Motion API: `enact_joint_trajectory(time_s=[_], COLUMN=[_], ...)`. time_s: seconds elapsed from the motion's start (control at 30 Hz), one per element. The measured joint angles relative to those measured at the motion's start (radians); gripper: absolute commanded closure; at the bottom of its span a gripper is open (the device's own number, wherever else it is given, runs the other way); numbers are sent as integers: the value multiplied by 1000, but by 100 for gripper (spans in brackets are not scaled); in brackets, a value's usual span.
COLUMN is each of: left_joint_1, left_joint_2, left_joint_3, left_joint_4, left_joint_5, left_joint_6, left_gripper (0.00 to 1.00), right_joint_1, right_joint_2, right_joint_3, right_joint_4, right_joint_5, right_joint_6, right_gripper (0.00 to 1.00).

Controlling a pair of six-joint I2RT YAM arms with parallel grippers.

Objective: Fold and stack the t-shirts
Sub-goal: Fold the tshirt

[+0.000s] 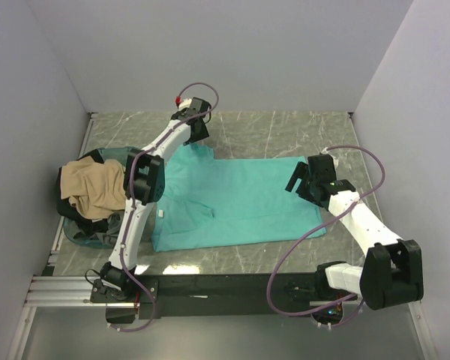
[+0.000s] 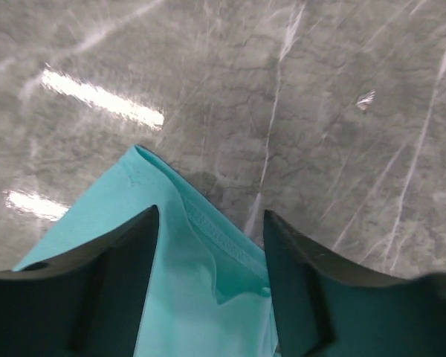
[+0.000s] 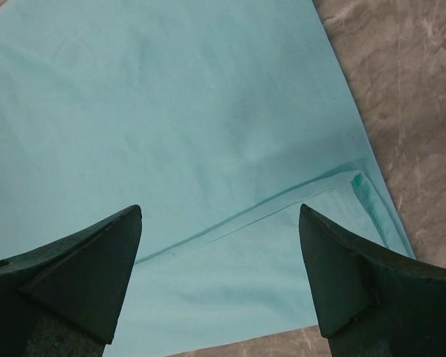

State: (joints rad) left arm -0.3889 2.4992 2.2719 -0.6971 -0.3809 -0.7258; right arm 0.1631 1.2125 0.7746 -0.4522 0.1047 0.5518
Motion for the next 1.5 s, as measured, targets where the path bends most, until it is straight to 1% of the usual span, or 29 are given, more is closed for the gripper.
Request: enact_joint_trajectory(time_s=[0.1, 0.2, 0.27, 0.4, 0.43, 0.53, 0.63, 0.67, 0.7, 0.73, 0.77, 0.97, 1.1, 1.27, 1.47, 1.5], left_joint_1=[3, 4, 4, 7, 8, 9, 10, 11, 11, 12, 12, 13, 13, 13, 13, 13], left_joint_2=[21, 32, 32, 33, 33, 37, 38, 38, 38, 38, 38, 38, 21, -26, -76, -83], left_joint_3=[0, -2, -6, -6, -6, -6, -6, -6, -6, -6, -6, -10, -43, -125, -195, -202], left_joint_4=[-5, -6, -7, -14, -17, -22, -23, -24, -25, -26, -27, -20, 8, 37, 61, 64], left_joint_5=[11, 17, 16, 18, 19, 24, 26, 28, 29, 34, 36, 45, 43, 43, 43, 43], left_joint_6=[-3, -5, -6, -16, -16, -17, -16, -16, -17, -14, -15, 0, 1, 1, 3, 3], left_gripper=[48, 50, 52, 54, 57, 58, 67, 77, 82, 96, 100, 100, 100, 100, 100, 100], right_joint_1=[0, 0, 0, -2, -4, -4, -4, -4, -4, -4, -4, -5, -5, -14, -39, -42], right_joint_2=[0, 3, 5, 7, 7, 8, 8, 8, 8, 8, 8, 8, 40, 211, 502, 559], right_joint_3=[0, 0, 0, 0, 0, 0, 0, 0, 0, 0, 0, 11, 106, 381, 677, 726], right_joint_4=[0, 1, 2, 4, 4, 4, 5, 6, 10, 13, 18, 18, 2, -29, -97, -114], right_joint_5=[2, 4, 4, 4, 4, 6, 8, 8, 8, 8, 8, 15, 34, 117, 232, 250], right_joint_6=[0, 0, 0, 0, 0, 0, 0, 0, 0, 0, 0, 1, 5, 8, 4, 3], right_gripper=[8, 8, 8, 9, 9, 9, 9, 9, 9, 9, 9, 9, 9, 9, 11, 13])
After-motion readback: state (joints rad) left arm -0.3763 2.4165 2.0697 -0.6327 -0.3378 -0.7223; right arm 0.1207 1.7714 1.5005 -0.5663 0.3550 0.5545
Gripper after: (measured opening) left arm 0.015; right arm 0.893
